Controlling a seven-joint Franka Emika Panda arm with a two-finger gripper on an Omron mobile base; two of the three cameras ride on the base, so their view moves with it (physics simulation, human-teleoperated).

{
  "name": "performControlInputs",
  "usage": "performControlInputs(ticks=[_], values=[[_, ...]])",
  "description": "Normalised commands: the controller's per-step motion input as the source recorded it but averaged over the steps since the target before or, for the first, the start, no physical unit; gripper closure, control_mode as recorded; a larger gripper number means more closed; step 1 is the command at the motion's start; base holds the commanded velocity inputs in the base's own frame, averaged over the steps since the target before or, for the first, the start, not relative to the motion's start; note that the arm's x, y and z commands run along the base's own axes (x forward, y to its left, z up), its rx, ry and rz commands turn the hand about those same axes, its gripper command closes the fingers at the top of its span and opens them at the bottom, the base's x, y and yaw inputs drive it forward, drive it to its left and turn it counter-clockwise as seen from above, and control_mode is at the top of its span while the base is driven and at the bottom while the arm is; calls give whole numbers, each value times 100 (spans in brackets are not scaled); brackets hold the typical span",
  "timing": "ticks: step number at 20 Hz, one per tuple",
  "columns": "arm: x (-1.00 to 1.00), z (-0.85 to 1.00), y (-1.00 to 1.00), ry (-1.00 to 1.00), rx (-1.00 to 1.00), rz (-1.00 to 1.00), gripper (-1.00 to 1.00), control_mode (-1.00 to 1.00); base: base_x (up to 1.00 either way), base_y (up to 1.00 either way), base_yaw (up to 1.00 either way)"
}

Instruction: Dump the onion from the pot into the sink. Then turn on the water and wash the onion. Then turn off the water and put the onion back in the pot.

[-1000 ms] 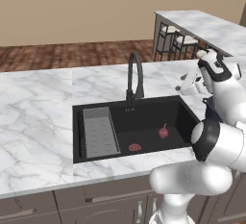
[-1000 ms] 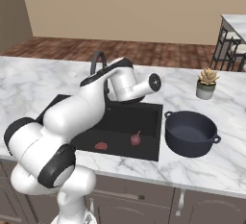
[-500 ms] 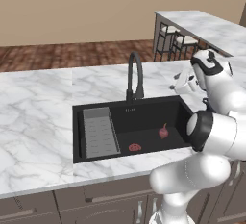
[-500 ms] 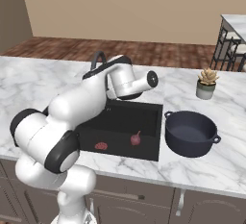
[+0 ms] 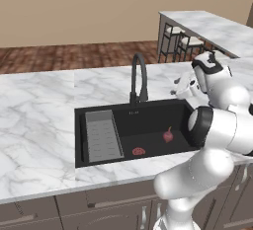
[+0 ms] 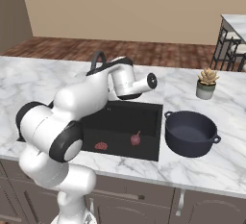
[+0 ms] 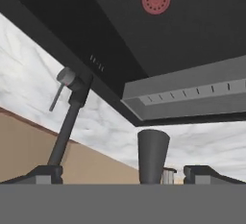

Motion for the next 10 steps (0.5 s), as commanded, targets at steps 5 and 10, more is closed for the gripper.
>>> performControlInputs(ticks=[5, 10], values=[[13, -22, 14, 0, 0, 6, -100, -100, 0, 0, 0], [9, -9, 17, 0, 0, 4, -100, -100, 0, 0, 0]])
